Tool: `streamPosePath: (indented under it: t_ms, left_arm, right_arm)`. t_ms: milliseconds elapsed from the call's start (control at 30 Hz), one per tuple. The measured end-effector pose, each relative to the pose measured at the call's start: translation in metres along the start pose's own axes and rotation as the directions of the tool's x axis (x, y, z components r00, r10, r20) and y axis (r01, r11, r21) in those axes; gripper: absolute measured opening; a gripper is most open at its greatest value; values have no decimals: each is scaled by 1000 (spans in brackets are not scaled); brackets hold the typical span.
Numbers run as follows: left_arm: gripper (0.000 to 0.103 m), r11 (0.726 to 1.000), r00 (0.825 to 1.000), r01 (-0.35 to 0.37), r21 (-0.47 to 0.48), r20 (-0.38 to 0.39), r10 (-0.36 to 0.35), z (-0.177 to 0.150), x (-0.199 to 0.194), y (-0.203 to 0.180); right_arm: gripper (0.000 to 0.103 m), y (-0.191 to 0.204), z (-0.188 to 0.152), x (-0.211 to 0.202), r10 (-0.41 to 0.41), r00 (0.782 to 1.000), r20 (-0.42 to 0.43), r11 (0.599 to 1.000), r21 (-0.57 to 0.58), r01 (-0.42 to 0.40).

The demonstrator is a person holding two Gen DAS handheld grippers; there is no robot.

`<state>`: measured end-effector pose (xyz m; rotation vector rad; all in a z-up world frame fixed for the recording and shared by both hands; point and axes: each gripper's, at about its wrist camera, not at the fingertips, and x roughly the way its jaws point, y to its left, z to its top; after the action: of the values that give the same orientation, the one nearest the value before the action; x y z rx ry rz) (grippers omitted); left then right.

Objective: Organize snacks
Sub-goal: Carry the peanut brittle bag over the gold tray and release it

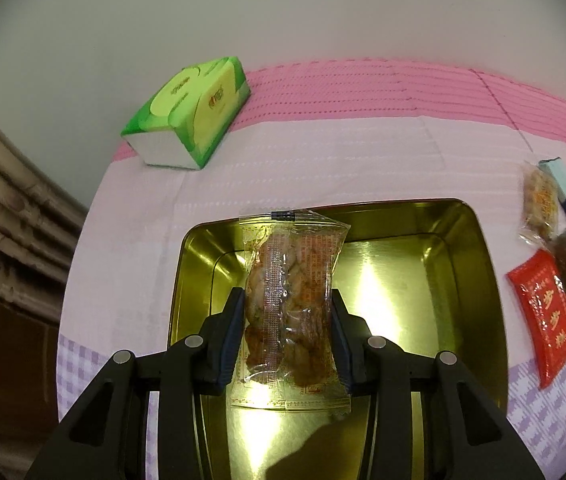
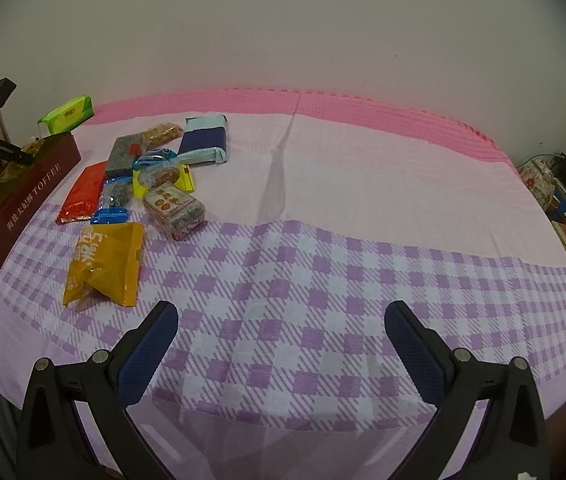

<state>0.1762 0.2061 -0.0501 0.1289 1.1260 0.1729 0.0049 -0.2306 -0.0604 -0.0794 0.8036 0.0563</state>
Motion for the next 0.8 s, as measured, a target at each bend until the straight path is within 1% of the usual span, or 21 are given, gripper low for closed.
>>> streamPosePath:
  t_ms: [133, 200, 300, 333, 400, 500, 567, 600, 700, 733, 767, 800]
  left_arm:
    - [41, 1000, 1000, -16, 9, -10, 16, 2, 7, 1]
    - [41, 1000, 1000, -28, 7, -14, 28, 3, 9, 1]
    - [41, 1000, 999, -25, 0, -30, 25, 6, 16, 5]
    - [41, 999, 999, -36, -2, -31, 36, 5, 17, 6]
    - [42, 999, 998, -52, -1, -19, 52, 4, 15, 7]
    - [43, 999, 999, -52, 1, 6, 52, 3, 4, 7]
    - [48, 999, 998, -53, -5, 29, 53, 2, -9, 7]
    - [49, 999, 998, -38, -24, 48, 39, 0, -21, 9]
    - [51, 998, 994, -4, -61, 110, 11, -9, -54, 10]
    - [53, 997, 991, 2, -73, 132, 8, -13, -66, 10]
    - [59, 996, 988, 15, -94, 156, 0, -19, -81, 10]
    - [63, 994, 985, 25, -110, 174, -5, -25, -93, 10]
  right_arm:
    - [102, 1, 0, 1, -2, 1000, -1, 1000, -2, 2]
    - [102, 0, -2, 0, -2, 1000, -1, 1000, -3, 2]
    - [102, 2, 0, 1, -3, 1000, -1, 1000, -3, 3]
    - [102, 2, 0, 1, -3, 1000, -1, 1000, -3, 3]
    - [102, 3, 0, 1, -3, 1000, -1, 1000, -3, 3]
    - [102, 2, 0, 0, 2, 1000, 3, 1000, 0, -2]
    - [102, 4, 1, -3, 10, 1000, 17, 1000, 1, -10]
    - [103, 5, 1, -6, 20, 999, 28, 1000, 0, -20]
    - [103, 11, 2, -18, 103, 993, 61, 995, -6, -103]
    - [103, 15, 4, -24, 160, 985, 69, 987, 4, -161]
    - [103, 19, 6, -26, 211, 975, 65, 977, 12, -212]
    - [103, 25, 8, -28, 245, 968, 60, 969, 12, -246]
